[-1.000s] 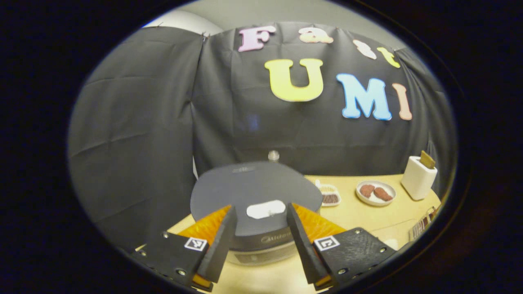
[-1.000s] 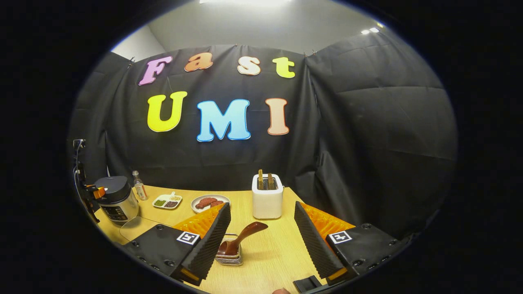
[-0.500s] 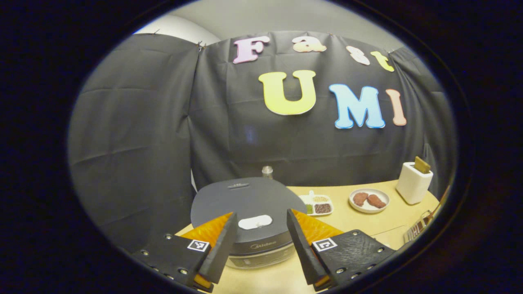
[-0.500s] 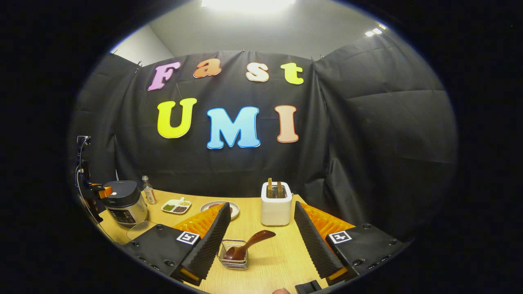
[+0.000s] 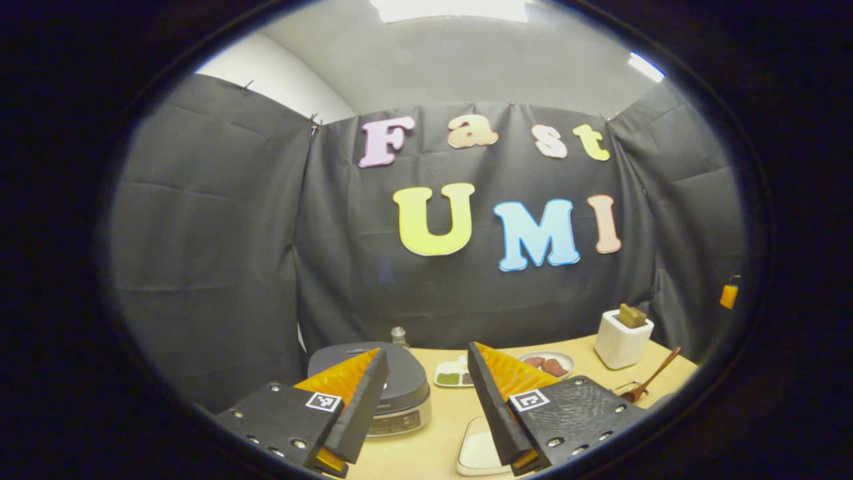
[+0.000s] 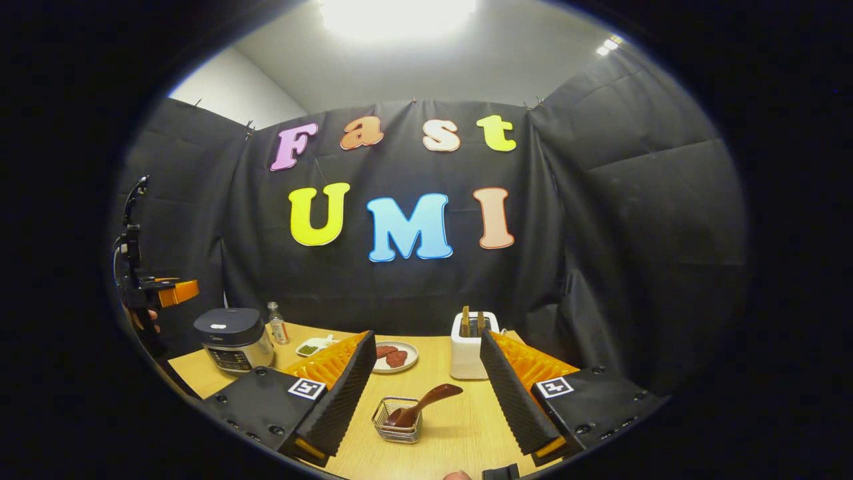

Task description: Close the left gripper, press the button to open the rice cooker; take a wooden spoon from the chopstick holder with the right hand, scoop a spoonful of rice and pour it into the rice cooker, then put the wooden spoon back into the chopstick holder.

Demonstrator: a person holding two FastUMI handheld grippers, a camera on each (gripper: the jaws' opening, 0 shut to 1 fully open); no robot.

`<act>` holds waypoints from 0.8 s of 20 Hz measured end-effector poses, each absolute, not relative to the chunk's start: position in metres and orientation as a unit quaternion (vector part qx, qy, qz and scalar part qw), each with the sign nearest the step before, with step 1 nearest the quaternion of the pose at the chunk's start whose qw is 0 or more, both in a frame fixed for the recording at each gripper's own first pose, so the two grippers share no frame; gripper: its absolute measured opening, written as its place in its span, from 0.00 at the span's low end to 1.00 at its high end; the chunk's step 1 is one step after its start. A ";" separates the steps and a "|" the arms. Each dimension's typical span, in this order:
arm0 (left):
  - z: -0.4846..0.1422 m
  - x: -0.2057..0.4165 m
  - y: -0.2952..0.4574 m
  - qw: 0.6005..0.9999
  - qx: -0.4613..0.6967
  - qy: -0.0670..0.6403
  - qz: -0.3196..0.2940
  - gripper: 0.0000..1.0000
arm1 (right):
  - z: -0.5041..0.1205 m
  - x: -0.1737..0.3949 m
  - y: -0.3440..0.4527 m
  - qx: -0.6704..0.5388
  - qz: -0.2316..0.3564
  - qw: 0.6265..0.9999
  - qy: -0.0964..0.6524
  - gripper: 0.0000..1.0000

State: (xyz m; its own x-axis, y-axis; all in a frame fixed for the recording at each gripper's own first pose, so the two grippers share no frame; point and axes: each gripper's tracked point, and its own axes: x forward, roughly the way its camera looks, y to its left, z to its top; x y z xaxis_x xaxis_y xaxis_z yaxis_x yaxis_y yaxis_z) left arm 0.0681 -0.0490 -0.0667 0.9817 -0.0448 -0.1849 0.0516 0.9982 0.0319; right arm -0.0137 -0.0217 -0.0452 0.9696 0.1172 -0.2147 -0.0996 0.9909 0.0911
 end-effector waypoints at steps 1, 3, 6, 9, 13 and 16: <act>-0.057 0.056 -0.054 0.996 0.019 0.086 -0.026 0.76 | -0.042 -0.017 -0.022 0.037 0.059 0.992 0.107 0.98; -0.045 0.035 -0.063 0.996 0.016 0.080 -0.035 0.75 | -0.037 -0.023 -0.019 0.034 0.067 0.992 0.103 0.98; -0.031 0.010 -0.063 0.997 0.021 0.065 -0.041 0.76 | -0.027 -0.029 -0.013 0.035 0.067 0.993 0.090 0.98; -0.025 -0.007 -0.058 0.997 0.030 0.055 -0.051 0.75 | -0.023 -0.036 -0.004 0.040 0.063 0.993 0.089 0.98; -0.014 -0.021 -0.044 0.997 0.042 0.043 -0.058 0.75 | -0.010 -0.046 0.008 0.033 0.061 0.995 0.078 0.98; -0.011 -0.027 -0.037 0.996 0.038 0.041 -0.063 0.75 | -0.002 -0.053 0.021 0.035 0.061 0.995 0.072 0.98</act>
State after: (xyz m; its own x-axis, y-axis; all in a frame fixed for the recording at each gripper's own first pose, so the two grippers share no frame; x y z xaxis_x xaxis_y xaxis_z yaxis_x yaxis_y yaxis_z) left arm -0.0275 -0.0366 -0.0105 0.9885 -0.1231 -0.0873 0.1295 0.9890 0.0715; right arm -0.0530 0.0206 -0.0025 0.9822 0.1263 -0.1393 -0.1162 0.9902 0.0780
